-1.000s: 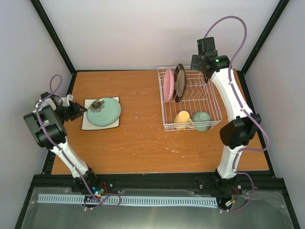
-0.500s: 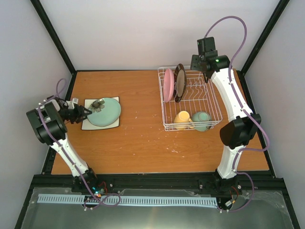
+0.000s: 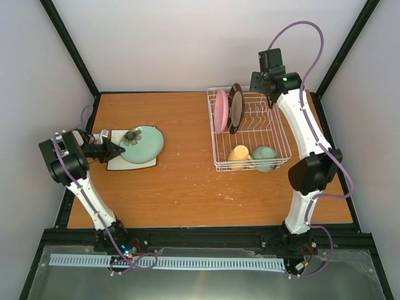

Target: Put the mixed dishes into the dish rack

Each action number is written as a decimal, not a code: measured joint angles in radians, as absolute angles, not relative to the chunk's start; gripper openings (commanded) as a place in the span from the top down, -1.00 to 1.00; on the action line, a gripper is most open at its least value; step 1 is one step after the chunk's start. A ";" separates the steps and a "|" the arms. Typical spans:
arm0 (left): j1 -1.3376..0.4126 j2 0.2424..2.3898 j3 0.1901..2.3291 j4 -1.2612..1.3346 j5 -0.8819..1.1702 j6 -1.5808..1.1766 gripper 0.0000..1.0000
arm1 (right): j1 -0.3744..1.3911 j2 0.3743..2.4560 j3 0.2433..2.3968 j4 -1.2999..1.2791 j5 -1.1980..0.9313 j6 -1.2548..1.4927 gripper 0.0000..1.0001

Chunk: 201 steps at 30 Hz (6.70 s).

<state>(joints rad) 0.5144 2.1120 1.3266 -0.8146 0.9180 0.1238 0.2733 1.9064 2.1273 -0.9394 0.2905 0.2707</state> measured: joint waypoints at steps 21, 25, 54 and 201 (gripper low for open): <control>0.457 1.813 1.387 -0.632 0.922 -0.053 0.99 | 0.273 1.906 2.124 -0.769 0.036 0.220 -0.27; 0.430 1.755 1.390 -0.522 1.003 -0.164 0.99 | 0.270 1.937 2.159 -0.706 -0.268 0.203 -0.27; 0.030 1.868 1.650 -0.276 1.036 -0.499 0.99 | 0.312 2.171 2.217 -0.530 -1.093 0.403 -0.25; 0.476 1.803 1.137 -0.257 0.730 -0.332 -0.16 | 0.115 1.606 1.552 -0.577 0.133 0.271 -0.36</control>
